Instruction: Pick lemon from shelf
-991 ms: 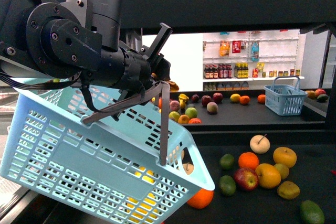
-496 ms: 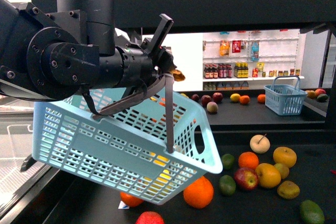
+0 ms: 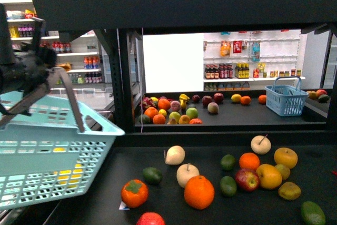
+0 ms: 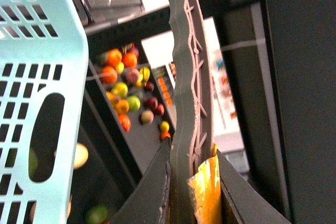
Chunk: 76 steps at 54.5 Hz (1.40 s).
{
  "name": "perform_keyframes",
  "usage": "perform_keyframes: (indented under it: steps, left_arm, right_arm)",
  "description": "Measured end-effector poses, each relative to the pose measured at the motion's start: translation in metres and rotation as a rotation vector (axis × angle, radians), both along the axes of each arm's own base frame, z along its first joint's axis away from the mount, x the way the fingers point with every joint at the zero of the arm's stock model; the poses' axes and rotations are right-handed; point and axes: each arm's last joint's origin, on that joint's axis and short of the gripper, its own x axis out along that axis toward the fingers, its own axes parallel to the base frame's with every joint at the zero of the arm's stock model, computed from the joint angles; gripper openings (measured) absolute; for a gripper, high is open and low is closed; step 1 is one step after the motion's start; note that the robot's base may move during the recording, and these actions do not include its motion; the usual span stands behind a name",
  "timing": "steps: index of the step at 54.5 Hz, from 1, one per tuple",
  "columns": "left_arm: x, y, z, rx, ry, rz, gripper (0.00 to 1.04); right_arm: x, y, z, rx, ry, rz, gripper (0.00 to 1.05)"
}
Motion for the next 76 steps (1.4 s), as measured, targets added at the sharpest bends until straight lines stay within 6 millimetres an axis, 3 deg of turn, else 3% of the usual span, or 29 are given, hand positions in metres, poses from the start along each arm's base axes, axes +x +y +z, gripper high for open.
perform_keyframes:
  steps: [9,14,22,28,42,76]
  left_arm:
    - [-0.007,0.054,0.002,-0.134,-0.126,0.188,0.13]
    - [-0.013,0.073,0.004,-0.187,-0.211,0.247,0.13]
    - [-0.022,0.095,0.005,-0.258,-0.328,0.318,0.13]
    - [-0.029,0.106,-0.004,-0.306,-0.377,0.371,0.13]
    - [-0.035,0.113,-0.042,-0.374,-0.359,0.500,0.13]
    - [-0.024,0.090,-0.047,-0.400,-0.321,0.562,0.15]
  right_arm:
    - [0.000,0.000,0.000,0.000,0.000,0.000,0.97]
    - [0.000,0.000,0.000,0.000,0.000,0.000,0.97]
    - [0.000,0.000,0.000,0.000,0.000,0.000,0.97]
    - [0.000,0.000,0.000,0.000,0.000,0.000,0.97]
    - [0.000,0.000,0.000,0.000,0.000,0.000,0.97]
    - [0.000,0.000,0.000,0.000,0.000,0.000,0.97]
